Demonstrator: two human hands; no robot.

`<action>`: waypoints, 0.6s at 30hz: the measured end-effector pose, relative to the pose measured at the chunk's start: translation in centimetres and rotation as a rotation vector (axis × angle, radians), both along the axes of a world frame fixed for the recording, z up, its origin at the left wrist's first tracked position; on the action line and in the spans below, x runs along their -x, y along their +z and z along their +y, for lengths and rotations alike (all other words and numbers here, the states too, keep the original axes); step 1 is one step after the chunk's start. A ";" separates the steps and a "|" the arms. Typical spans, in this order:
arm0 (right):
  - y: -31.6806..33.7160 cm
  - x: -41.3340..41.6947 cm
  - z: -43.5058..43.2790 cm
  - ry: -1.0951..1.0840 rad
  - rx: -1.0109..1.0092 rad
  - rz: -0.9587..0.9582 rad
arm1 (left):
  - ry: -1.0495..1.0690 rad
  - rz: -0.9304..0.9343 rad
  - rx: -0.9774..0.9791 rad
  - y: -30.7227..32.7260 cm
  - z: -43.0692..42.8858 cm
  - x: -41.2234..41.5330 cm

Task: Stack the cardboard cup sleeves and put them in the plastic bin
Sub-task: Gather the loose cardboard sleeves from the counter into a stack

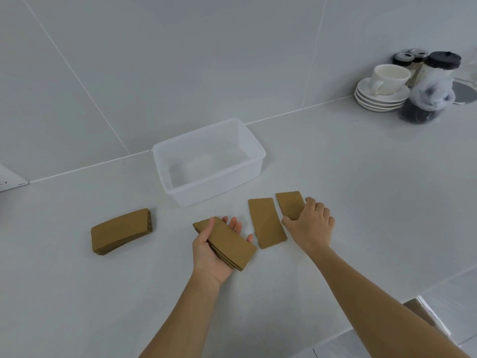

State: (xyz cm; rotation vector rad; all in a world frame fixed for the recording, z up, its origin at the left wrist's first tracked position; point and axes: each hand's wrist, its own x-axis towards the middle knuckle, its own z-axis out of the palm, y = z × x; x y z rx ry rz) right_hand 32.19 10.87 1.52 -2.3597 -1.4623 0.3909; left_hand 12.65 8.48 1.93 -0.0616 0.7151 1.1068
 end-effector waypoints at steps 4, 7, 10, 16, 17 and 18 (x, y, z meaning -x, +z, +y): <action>1.3 0.4 0.2 0.000 -0.086 0.105 | 0.024 -0.027 -0.009 0.4 0.4 0.0; 2.5 2.0 0.0 0.061 -0.160 0.212 | 0.046 -0.054 -0.008 0.7 0.5 0.0; 3.3 4.3 -0.9 0.157 -0.204 0.309 | 0.051 -0.067 -0.007 1.0 0.5 0.0; 3.8 8.8 -2.9 0.399 -0.157 0.426 | -0.016 0.039 -0.067 1.0 0.0 1.3; 3.7 9.4 -3.1 0.428 -0.141 0.432 | -0.014 0.041 -0.075 1.0 -0.2 1.6; 3.6 10.1 -3.2 0.456 -0.126 0.437 | -0.005 0.038 -0.085 0.9 -0.3 1.8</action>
